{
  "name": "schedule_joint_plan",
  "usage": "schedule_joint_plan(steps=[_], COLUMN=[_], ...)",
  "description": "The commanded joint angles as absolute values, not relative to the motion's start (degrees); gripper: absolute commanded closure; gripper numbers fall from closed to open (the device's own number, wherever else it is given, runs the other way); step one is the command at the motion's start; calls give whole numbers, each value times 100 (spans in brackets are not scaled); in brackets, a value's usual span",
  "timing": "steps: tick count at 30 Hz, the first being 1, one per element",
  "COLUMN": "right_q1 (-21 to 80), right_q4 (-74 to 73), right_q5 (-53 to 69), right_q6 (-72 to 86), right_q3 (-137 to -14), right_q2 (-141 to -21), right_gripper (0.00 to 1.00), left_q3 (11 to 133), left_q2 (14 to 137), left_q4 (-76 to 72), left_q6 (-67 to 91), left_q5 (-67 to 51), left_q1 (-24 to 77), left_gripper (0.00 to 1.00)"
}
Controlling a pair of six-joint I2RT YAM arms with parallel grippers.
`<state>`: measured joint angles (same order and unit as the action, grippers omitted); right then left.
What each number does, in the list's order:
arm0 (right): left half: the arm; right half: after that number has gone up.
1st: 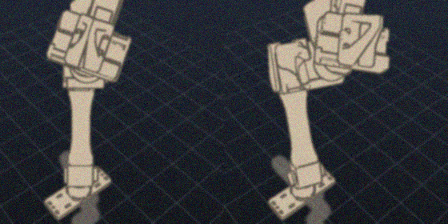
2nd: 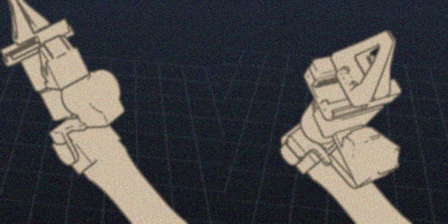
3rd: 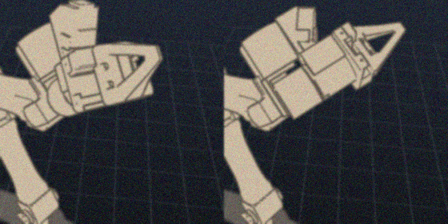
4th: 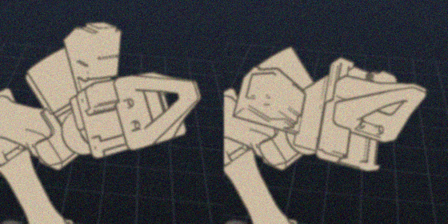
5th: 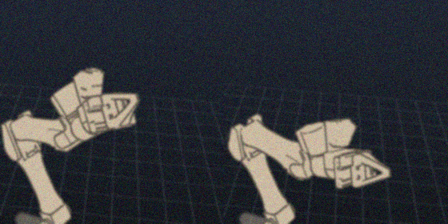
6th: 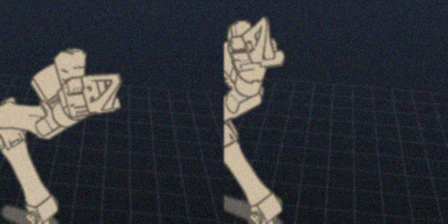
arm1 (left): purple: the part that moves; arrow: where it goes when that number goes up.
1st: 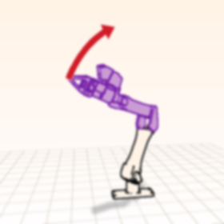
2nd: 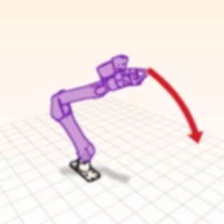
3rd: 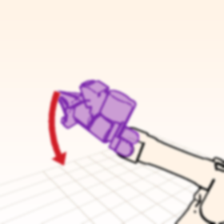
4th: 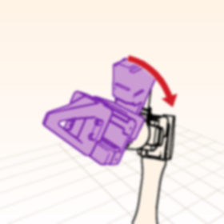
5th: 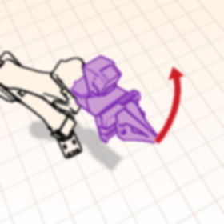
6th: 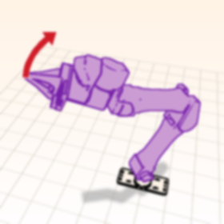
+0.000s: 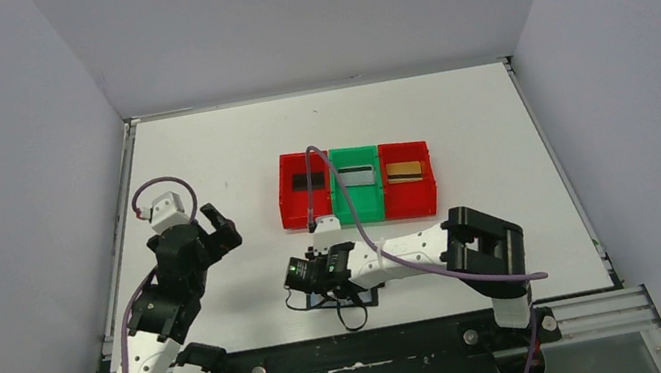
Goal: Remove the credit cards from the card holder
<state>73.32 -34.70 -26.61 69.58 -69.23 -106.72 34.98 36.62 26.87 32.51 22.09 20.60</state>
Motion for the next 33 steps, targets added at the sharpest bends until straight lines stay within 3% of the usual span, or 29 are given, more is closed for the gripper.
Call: schedule_joint_plan(steps=[1, 4, 12, 19, 25, 33], right_q1=[7317, 7313, 7155, 6739, 6453, 6390], right_q4=[-3027, -2803, -1135, 895, 1536, 1832], right_q5=[-2661, -2676, -2033, -1064, -662, -628], right_q6=[6845, 6695, 6205, 6393, 6658, 6764], right_q3=[-6724, -6621, -5682, -4353, -3714, -3489], right_q2=[-10332, -10144, -9387, -8826, -8742, -8714], right_gripper=[85, 93, 95, 94, 93, 93], left_q3=[3604, 3586, 3533, 2989, 2183, 1961], left_q2=[3687, 3728, 3839, 3788, 3983, 4452], left_q4=[2490, 2459, 2292, 1648, 508, 39], left_q6=[3261, 3252, 3312, 4262, 5152, 5396], left_q5=[2120, 2035, 1051, -1320, -2890, -2541], left_q1=[2035, 2030, 2035, 2039, 2080, 2884], left_gripper=[8, 8, 8, 14, 17, 24])
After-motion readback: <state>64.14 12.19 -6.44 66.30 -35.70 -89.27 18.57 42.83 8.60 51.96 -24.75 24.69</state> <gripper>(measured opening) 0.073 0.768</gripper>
